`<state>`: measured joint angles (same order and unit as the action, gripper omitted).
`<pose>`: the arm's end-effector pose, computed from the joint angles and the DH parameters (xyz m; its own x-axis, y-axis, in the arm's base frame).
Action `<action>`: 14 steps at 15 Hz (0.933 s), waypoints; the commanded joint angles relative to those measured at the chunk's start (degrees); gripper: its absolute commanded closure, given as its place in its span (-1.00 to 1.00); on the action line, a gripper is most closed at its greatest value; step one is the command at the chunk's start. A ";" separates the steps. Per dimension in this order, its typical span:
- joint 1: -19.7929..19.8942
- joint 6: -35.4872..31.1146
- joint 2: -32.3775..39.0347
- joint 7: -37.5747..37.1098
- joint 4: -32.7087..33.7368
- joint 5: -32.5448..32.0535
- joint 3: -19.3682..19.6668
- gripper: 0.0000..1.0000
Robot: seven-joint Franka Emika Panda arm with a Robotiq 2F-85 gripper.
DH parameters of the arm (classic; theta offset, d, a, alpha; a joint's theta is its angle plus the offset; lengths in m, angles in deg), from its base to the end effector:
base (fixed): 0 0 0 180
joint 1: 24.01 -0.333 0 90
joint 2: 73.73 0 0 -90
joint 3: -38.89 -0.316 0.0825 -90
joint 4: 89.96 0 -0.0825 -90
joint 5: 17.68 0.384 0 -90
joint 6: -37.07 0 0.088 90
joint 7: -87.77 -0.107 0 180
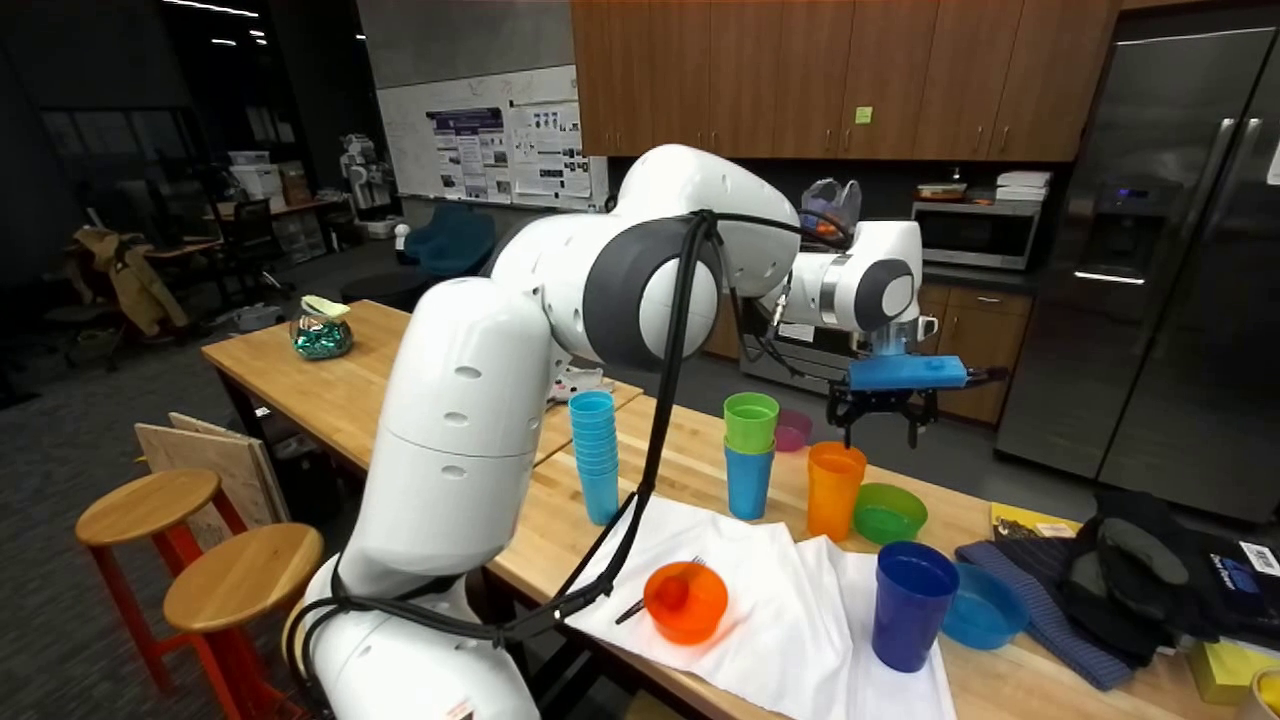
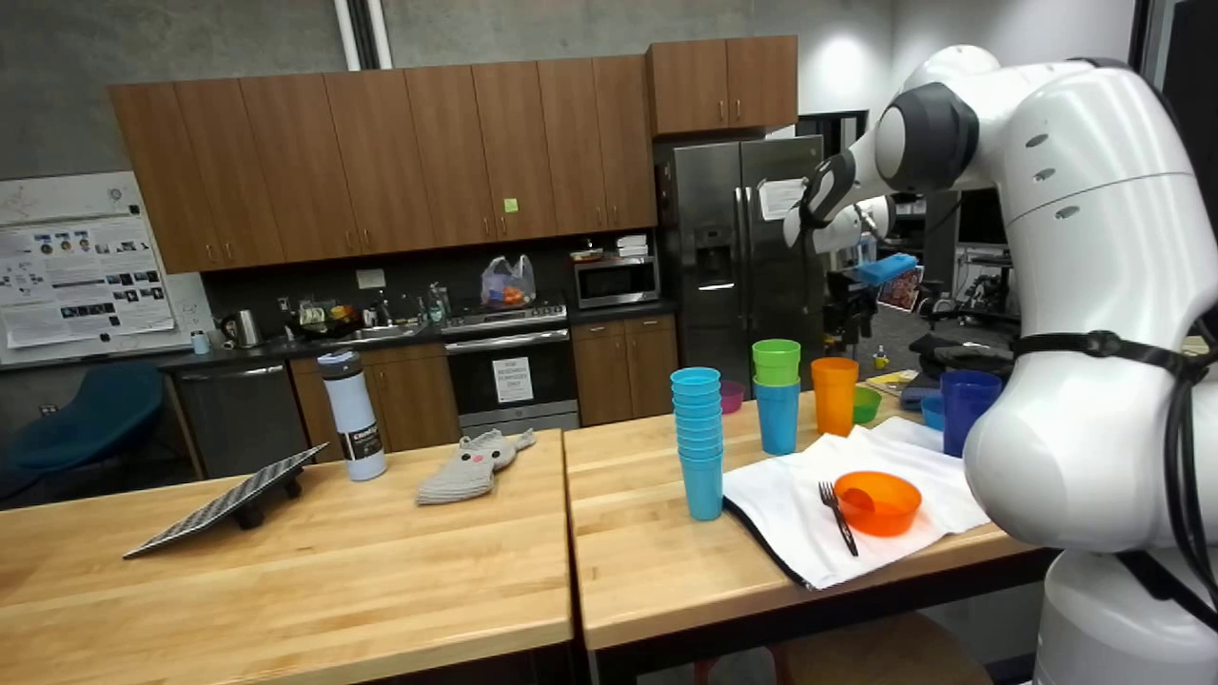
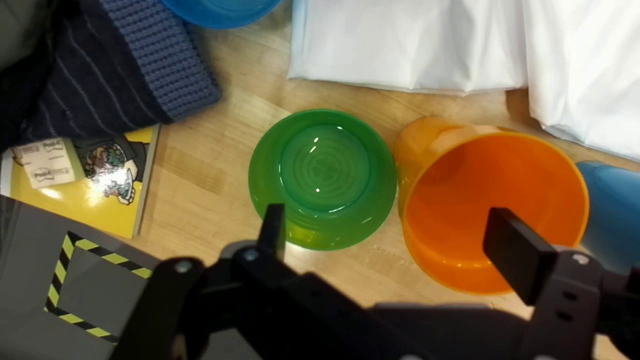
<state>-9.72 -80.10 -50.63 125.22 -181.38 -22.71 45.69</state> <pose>0.6327 -0.2387 0.4062 0.9447 0.3254 -0.0407 0.3279 -0.9360 0.1276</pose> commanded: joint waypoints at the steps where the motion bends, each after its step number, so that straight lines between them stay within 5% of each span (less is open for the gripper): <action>1: -1.01 -1.31 -2.20 -4.39 -1.42 -1.96 0.09 -1.00; 8: -1.61 -2.16 -3.21 -8.80 -1.06 -1.09 -0.81 -1.00; 14: -2.52 -6.78 -11.58 -6.49 -5.71 -1.70 -1.95 -1.00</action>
<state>-11.77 -84.87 -55.76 117.69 -182.44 -23.53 44.14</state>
